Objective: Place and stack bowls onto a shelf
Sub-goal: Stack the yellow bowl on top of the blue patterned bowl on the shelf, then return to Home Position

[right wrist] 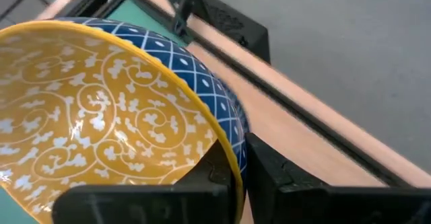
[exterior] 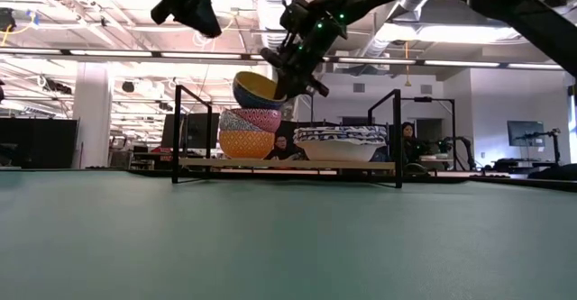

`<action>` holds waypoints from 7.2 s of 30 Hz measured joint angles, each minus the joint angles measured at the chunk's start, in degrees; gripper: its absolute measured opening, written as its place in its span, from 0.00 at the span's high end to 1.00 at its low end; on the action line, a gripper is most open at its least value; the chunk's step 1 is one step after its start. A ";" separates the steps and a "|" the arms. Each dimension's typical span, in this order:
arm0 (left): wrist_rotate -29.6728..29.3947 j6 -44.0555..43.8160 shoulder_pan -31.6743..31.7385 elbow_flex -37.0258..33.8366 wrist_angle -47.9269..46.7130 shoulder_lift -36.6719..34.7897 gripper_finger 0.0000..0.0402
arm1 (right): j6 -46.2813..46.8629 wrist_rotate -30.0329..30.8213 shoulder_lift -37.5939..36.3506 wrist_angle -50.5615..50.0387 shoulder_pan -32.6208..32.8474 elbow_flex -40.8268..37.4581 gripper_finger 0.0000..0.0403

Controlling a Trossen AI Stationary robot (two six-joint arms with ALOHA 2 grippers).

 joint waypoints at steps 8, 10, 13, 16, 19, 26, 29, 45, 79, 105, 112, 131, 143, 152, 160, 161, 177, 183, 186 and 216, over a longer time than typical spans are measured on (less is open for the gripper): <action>0.40 -0.59 0.10 0.00 -0.16 0.97 0.85 | -1.44 -2.03 0.14 0.61 0.42 0.07 0.78; 0.49 -1.08 0.10 0.04 0.06 1.50 0.85 | -1.46 -2.03 0.14 0.64 0.30 0.07 0.73; 0.55 -1.60 0.10 0.01 -0.27 2.20 0.85 | -1.46 -2.06 0.14 0.37 -0.41 0.07 0.65; 1.45 -3.00 0.10 -0.01 -1.09 2.52 0.85 | -1.42 -2.10 0.14 0.26 -0.74 0.11 0.59; 1.86 -3.60 0.10 0.03 -0.65 2.79 0.85 | -1.21 -2.08 0.14 -0.02 -0.85 0.11 0.56; 1.51 -2.66 0.10 0.02 -0.93 2.84 0.85 | -1.91 -5.05 0.14 -1.93 -0.39 -0.28 0.61; 1.51 -1.57 0.53 0.02 -0.78 2.84 0.85 | -3.02 -4.98 0.14 -1.68 0.01 -0.33 0.64; 4.60 -1.42 3.11 0.02 -1.02 2.84 0.85 | -2.50 -9.55 -0.69 -3.33 0.44 -0.39 0.66; 35.06 5.16 8.03 0.02 16.04 -10.61 0.99 | -7.30 -9.38 -25.83 -3.92 13.31 -0.33 0.84; 42.35 4.48 4.45 -26.69 42.64 -33.30 1.00 | -7.34 -4.18 -37.12 17.18 28.82 -23.96 0.96; 40.25 2.08 3.98 -32.58 44.31 -33.44 1.00 | -6.12 -3.75 -53.22 30.86 28.44 -45.16 0.96; 38.75 10.20 1.95 -42.96 47.89 -35.86 1.00 | -22.31 -1.75 -87.18 37.82 25.27 -82.18 0.96; 36.84 7.12 1.95 -51.90 47.72 -41.84 1.00 | -15.23 -2.66 -107.50 47.18 22.93 -104.94 0.96; 37.49 5.43 1.95 -55.30 46.66 -50.02 1.00 | -8.50 -6.98 -118.29 51.35 23.05 -114.67 0.96; 36.51 1.46 -0.04 -60.52 46.46 -57.97 1.00 | -5.50 -10.98 -124.85 53.49 24.48 -118.74 0.96; 36.08 1.42 -0.47 -61.06 46.39 -58.78 1.00 | -5.24 -11.09 -124.75 53.88 25.06 -119.19 0.96; 31.07 1.70 -10.14 -64.65 41.61 -63.08 1.00 | -8.92 -3.45 -124.75 54.77 36.05 -120.41 0.95; 27.77 4.46 -12.86 -64.67 38.92 -63.08 1.00 | -10.66 -3.43 -124.75 54.59 36.90 -120.43 0.95; 28.47 4.05 -12.84 -64.70 38.88 -63.08 1.00 | -10.71 -3.43 -124.75 53.62 36.83 -120.43 0.95; 31.23 2.61 -15.81 -64.83 37.27 -59.62 1.00 | -15.29 -5.85 -124.75 44.64 36.91 -120.54 0.94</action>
